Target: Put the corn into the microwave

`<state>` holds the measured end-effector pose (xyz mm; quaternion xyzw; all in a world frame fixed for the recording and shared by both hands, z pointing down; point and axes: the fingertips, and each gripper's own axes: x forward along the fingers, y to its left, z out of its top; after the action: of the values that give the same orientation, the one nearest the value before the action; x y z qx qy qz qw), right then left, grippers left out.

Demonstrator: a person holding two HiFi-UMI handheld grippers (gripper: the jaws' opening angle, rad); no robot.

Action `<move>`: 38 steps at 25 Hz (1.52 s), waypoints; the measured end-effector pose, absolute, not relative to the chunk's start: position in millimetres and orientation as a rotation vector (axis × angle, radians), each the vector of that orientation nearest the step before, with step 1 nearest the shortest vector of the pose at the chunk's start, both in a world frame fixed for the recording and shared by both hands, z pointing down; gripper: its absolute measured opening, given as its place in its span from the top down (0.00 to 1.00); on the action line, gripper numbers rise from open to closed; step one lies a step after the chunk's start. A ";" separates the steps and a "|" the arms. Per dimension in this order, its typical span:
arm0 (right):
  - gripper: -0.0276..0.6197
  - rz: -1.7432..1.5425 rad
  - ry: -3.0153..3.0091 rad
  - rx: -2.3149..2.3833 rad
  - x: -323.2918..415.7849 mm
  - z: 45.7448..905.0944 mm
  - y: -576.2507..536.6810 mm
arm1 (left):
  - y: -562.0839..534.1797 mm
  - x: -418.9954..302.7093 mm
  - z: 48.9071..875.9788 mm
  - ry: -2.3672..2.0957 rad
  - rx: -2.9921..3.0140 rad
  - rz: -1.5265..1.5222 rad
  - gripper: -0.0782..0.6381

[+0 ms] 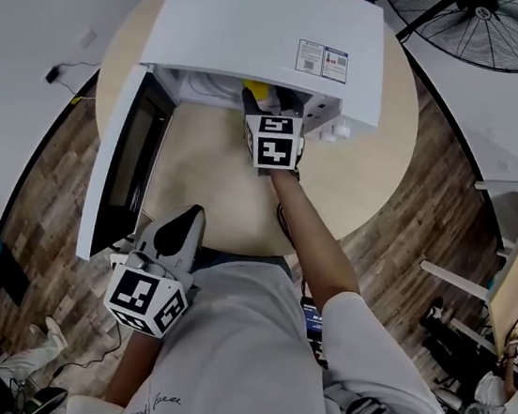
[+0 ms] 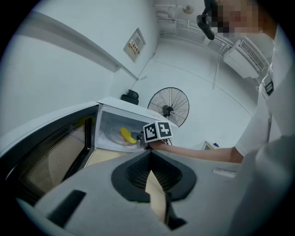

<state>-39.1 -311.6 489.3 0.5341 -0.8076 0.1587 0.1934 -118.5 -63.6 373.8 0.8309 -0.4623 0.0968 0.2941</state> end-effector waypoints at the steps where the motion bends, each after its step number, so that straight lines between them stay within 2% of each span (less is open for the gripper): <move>1: 0.54 0.445 -2.266 1.501 -38.5 487.7 -309.8 | -62.7 -118.5 373.2 -1.229 2.215 0.257 0.90; 10: 0.54 0.494 -2.248 1.539 -29.5 478.9 -293.1 | -57.7 -121.3 367.7 -1.224 2.243 0.248 0.90; 38: 0.71 0.619 -2.284 1.549 -15.0 445.8 -215.2 | -48.6 -132.2 351.6 -1.202 2.323 0.213 0.90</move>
<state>-15.0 -215.2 445.8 0.5411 -0.7976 0.2162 0.1561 -132.2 -48.6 351.6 0.8558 -0.4428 0.0784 0.2559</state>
